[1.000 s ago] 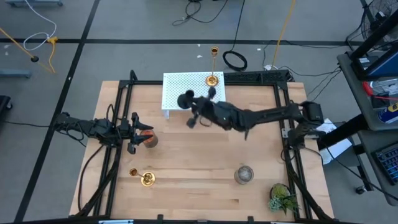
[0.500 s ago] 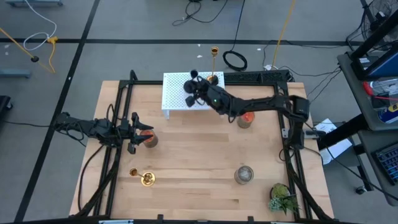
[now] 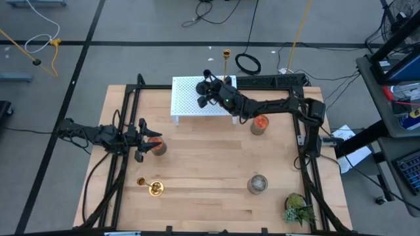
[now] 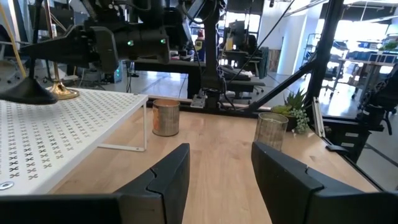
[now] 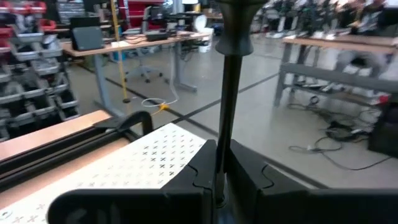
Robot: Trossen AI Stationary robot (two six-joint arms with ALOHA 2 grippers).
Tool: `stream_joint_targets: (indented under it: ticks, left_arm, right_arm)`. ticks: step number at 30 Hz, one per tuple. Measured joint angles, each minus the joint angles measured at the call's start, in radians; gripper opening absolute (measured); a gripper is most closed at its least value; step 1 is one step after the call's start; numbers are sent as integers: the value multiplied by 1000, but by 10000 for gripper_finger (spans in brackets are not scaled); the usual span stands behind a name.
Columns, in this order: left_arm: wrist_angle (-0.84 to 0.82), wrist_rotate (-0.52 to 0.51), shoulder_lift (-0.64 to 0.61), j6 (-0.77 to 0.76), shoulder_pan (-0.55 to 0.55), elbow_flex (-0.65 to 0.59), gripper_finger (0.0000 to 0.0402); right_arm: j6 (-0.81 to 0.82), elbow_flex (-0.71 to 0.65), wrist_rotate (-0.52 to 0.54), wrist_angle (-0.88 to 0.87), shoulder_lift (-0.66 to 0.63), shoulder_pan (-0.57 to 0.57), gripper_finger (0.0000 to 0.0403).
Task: Pick & Place candle stick holders
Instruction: Put the black candleholder on the shelf, then put the gold candleholder on the shelf
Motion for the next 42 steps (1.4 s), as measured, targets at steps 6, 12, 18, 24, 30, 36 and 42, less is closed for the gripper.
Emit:
stream_joint_targets:
  ticks: [6, 12, 18, 24, 30, 36, 42]
  left_arm:
    - [0, 0, 0, -1, 0, 0, 179]
    - [0, 0, 0, -1, 0, 0, 179]
    - [0, 0, 0, -1, 0, 0, 179]
    - [0, 0, 0, -3, 0, 0, 179]
    - [0, 0, 0, -3, 0, 0, 179]
    - [0, 0, 0, -3, 0, 0, 179]
    - [-18, 0, 0, -3, 0, 0, 179]
  right_arm:
    - [29, 0, -43, -20, 0, -16, 15]
    - [34, 0, -43, -45, 0, -34, 15]
    - [35, 0, -42, -74, 0, -41, 15]
    - [29, 0, -43, -68, 0, -45, 22]
    - [37, 0, -43, -82, 0, -60, 44]
    - [36, 0, -43, -83, 0, -63, 68]
    - [26, 0, -42, -126, 0, -48, 93]
